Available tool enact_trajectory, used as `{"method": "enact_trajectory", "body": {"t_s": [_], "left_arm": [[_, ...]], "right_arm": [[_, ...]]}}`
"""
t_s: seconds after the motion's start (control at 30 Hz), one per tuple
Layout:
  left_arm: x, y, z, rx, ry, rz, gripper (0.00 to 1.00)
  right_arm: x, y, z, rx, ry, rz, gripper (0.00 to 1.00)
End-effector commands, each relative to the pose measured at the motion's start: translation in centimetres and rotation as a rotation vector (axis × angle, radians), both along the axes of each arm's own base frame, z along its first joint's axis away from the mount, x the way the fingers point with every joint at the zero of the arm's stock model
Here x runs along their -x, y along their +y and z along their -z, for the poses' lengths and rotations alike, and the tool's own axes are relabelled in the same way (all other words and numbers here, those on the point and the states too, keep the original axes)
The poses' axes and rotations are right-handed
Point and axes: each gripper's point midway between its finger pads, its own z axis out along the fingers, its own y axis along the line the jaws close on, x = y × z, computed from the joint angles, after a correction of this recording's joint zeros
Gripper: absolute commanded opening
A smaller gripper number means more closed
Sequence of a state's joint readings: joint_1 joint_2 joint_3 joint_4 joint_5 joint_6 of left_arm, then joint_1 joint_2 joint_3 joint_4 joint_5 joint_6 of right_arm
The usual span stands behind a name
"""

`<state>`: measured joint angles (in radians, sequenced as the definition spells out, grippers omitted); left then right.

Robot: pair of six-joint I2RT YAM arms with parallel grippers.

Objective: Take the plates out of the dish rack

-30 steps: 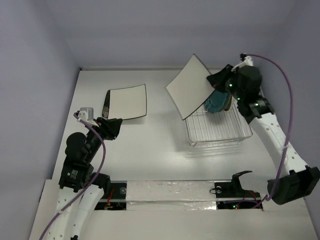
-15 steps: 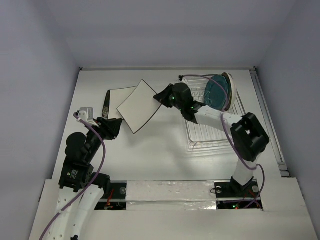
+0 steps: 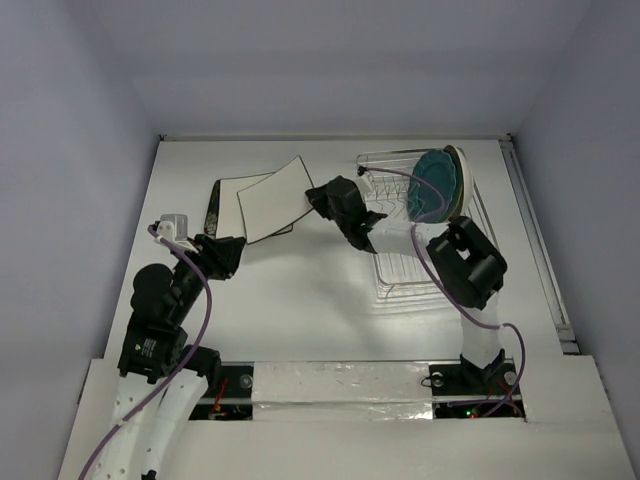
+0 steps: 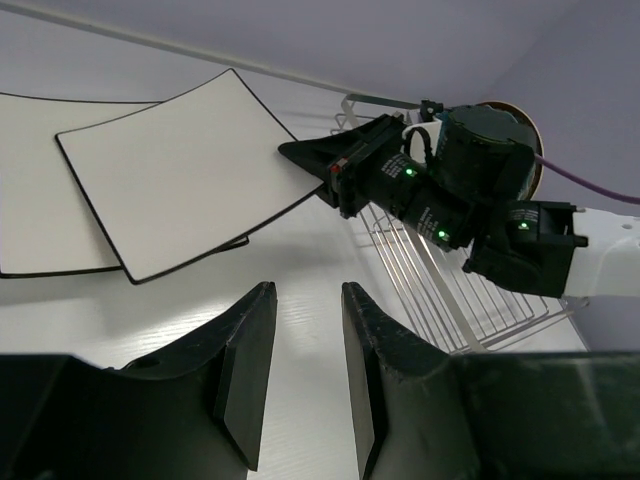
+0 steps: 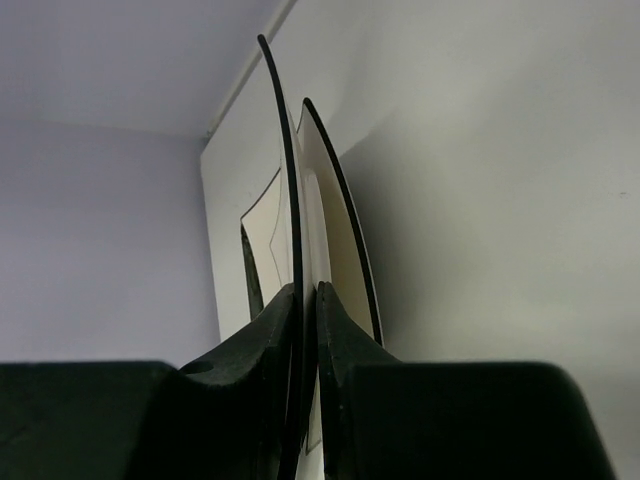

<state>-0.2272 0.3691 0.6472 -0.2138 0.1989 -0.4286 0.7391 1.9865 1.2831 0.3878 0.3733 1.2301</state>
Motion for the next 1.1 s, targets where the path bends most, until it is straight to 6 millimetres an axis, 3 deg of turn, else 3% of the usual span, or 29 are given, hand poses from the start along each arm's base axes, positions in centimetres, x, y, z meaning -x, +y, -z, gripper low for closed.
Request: {"method": "enact_trajectory", "body": {"t_s": [0.0, 0.13, 0.17, 0.23, 0.3, 0.37, 0.43, 0.5, 0.53, 0.73, 1.0, 1.07], "left_arm": [[-0.3, -0.2, -1.4, 0.011, -0.047, 0.008, 0.29], [-0.2, -0.2, -1.5, 0.01, -0.05, 0.008, 0.29], [-0.2, -0.2, -1.4, 0.01, -0.049, 0.008, 0.29], [-0.2, -0.1, -1.4, 0.009, -0.049, 0.007, 0.29], [-0.2, -0.1, -1.6, 0.012, -0.054, 0.003, 0.3], [-0.1, 0.0, -1.5, 0.012, -0.056, 0.002, 0.3], [-0.1, 0.0, -1.6, 0.013, -0.059, 0.002, 0.3], [-0.1, 0.0, -1.6, 0.014, -0.057, 0.0, 0.3], [-0.1, 0.0, -1.6, 0.014, -0.057, 0.0, 0.3], [-0.1, 0.0, -1.7, 0.014, -0.062, 0.0, 0.3], [0.1, 0.0, -1.9, 0.015, -0.073, 0.003, 0.3], [0.2, 0.0, -2.0, 0.015, -0.076, 0.002, 0.3]], "right_arm": [[-1.6, 3.2, -11.1, -0.311, -0.183, 0.039, 0.0], [-1.0, 5.8, -8.5, -0.274, -0.128, -0.034, 0.2], [-0.8, 6.5, -6.7, -0.235, -0.085, -0.068, 0.25], [-0.8, 7.4, -6.3, -0.213, -0.067, -0.107, 0.3], [0.1, 8.5, -4.1, -0.161, -0.022, -0.164, 0.34], [1.0, 8.9, -3.0, -0.123, -0.007, -0.194, 0.43], [1.4, 8.4, -2.2, -0.079, 0.002, -0.198, 0.58], [1.8, 7.9, -1.2, -0.031, 0.026, -0.202, 0.67], [1.8, 7.6, -1.5, 0.001, 0.017, -0.201, 0.75], [2.4, 4.8, 0.0, 0.207, 0.062, -0.173, 0.96], [3.5, 1.1, -0.9, 0.457, 0.049, -0.179, 1.0], [4.0, 0.0, -1.7, 0.517, 0.025, -0.187, 0.83]]}}
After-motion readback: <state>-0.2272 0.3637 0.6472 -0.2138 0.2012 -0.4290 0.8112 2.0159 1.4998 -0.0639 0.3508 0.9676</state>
